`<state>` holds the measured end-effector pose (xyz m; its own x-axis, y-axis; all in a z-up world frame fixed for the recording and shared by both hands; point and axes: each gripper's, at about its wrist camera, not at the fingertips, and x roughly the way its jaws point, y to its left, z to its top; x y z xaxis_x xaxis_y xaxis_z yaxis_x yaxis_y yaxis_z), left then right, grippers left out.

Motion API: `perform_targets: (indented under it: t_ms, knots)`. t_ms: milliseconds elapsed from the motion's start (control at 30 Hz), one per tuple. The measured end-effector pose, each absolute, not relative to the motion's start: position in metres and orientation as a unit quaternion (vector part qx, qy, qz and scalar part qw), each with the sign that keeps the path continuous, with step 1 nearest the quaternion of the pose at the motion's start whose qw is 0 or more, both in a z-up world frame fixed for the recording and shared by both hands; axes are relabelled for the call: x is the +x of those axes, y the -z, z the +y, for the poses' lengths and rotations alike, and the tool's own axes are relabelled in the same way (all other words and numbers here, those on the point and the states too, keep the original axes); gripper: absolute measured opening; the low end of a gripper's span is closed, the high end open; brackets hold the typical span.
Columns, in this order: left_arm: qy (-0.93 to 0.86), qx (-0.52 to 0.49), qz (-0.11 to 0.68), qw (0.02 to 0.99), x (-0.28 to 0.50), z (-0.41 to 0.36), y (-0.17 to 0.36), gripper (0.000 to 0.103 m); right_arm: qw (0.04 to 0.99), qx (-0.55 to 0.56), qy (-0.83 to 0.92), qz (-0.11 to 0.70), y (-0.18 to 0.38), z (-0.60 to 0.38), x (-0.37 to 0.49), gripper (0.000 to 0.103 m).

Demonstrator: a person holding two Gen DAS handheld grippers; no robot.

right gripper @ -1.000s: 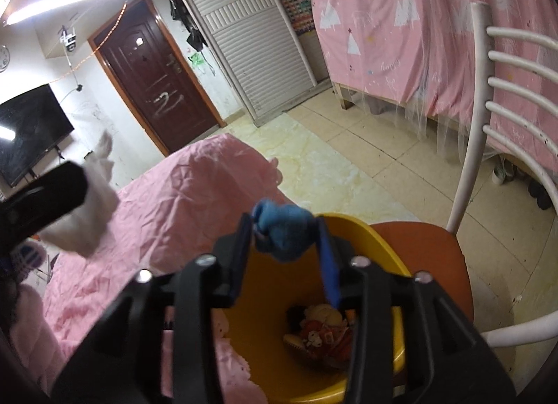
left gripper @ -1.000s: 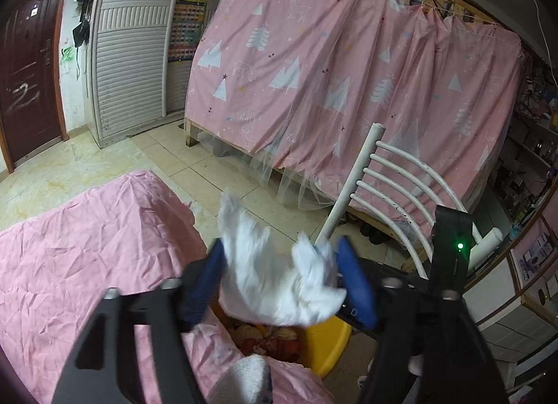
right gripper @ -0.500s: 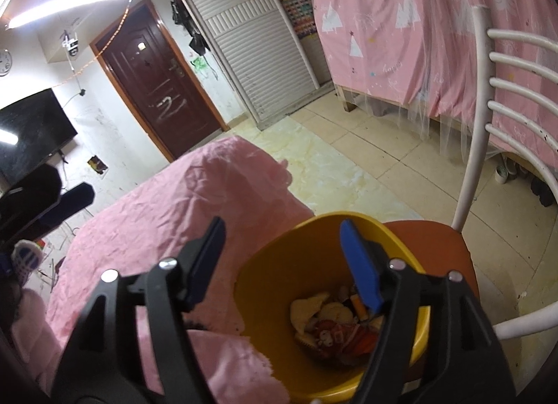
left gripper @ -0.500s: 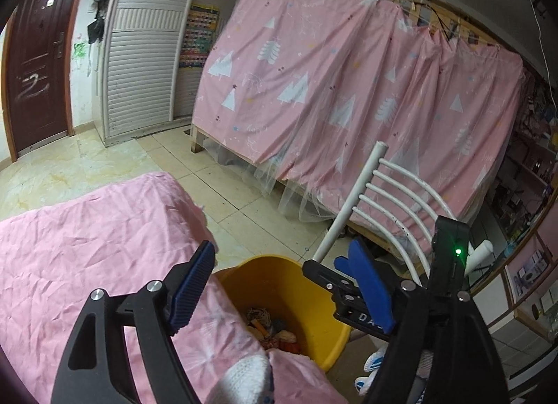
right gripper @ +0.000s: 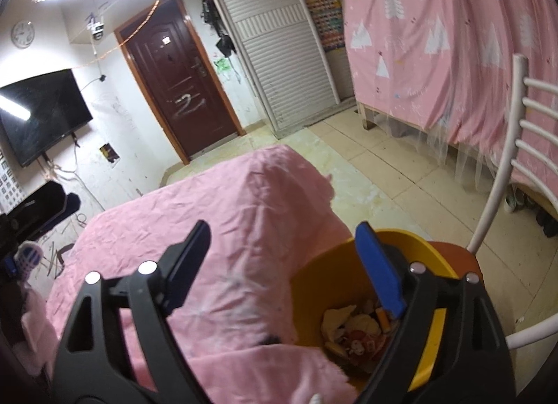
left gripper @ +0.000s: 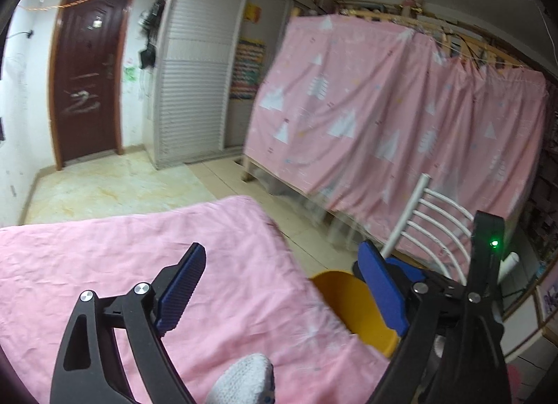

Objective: Collect trash

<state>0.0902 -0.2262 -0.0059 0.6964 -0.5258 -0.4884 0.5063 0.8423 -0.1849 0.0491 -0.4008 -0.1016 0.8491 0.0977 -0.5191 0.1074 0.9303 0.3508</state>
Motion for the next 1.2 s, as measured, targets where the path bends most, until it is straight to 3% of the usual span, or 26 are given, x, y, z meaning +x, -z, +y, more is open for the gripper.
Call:
perform_targets:
  t_ms: [767,1200]
  knots:
    - [0.14,-0.031,0.228,0.963,0.077,-0.082,-0.004,0.083,0.952,0.117,-0.095,0.266,0.069,-0.28,0.071,0.089]
    - [0.109,-0.046,0.225,0.967,0.076,-0.046,-0.005,0.083,0.952,0.092,-0.116,0.268,0.061,-0.247,0.075,0.089]
